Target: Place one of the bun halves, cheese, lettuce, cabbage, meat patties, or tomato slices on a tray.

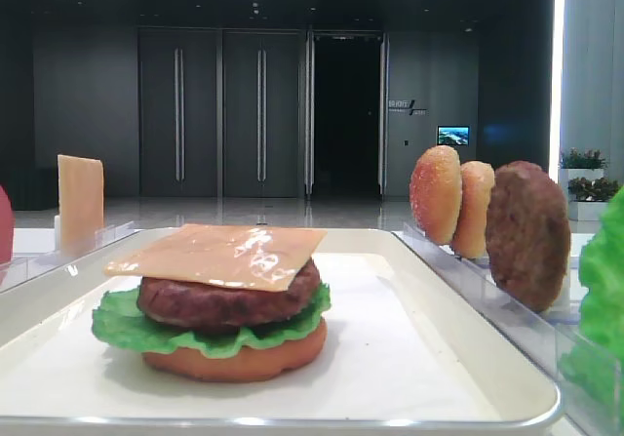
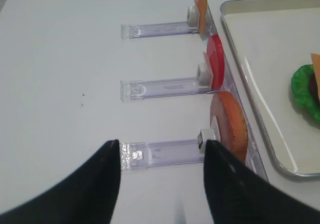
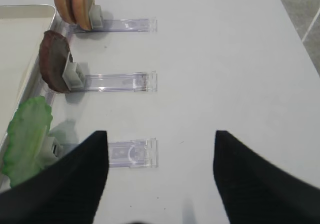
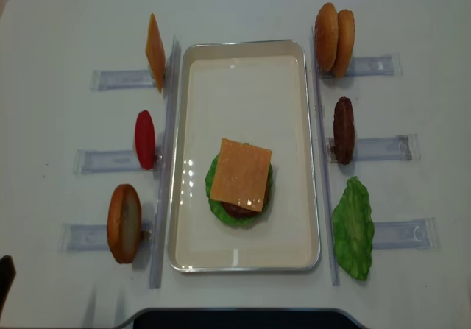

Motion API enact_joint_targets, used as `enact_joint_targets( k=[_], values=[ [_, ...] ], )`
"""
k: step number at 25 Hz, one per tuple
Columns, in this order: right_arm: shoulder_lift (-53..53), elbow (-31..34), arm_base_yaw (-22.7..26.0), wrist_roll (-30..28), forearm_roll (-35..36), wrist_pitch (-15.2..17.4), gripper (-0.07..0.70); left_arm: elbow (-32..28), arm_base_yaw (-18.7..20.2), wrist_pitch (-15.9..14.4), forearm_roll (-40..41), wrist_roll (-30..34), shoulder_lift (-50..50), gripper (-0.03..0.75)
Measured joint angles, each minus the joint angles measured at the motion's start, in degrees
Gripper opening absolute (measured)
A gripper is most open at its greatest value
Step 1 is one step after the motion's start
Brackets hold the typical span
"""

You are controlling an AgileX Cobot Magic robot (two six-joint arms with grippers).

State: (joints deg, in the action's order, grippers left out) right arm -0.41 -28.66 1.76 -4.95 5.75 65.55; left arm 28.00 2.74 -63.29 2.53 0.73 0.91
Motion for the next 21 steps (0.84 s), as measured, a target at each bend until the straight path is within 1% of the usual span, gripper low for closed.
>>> enact_joint_targets(
  k=[5, 19, 21],
  values=[
    [0.0, 0.0, 0.0, 0.0, 0.0, 0.0, 0.461, -1.0, 0.0, -0.3, -0.1, 0.1, 0.0, 0.408],
    [0.0, 0.0, 0.0, 0.0, 0.0, 0.0, 0.461, -1.0, 0.0, -0.3, -0.1, 0.1, 0.0, 0.408],
    [0.0, 0.0, 0.0, 0.0, 0.0, 0.0, 0.461, -1.0, 0.0, -0.3, -0.1, 0.1, 0.0, 0.418]
  ],
)
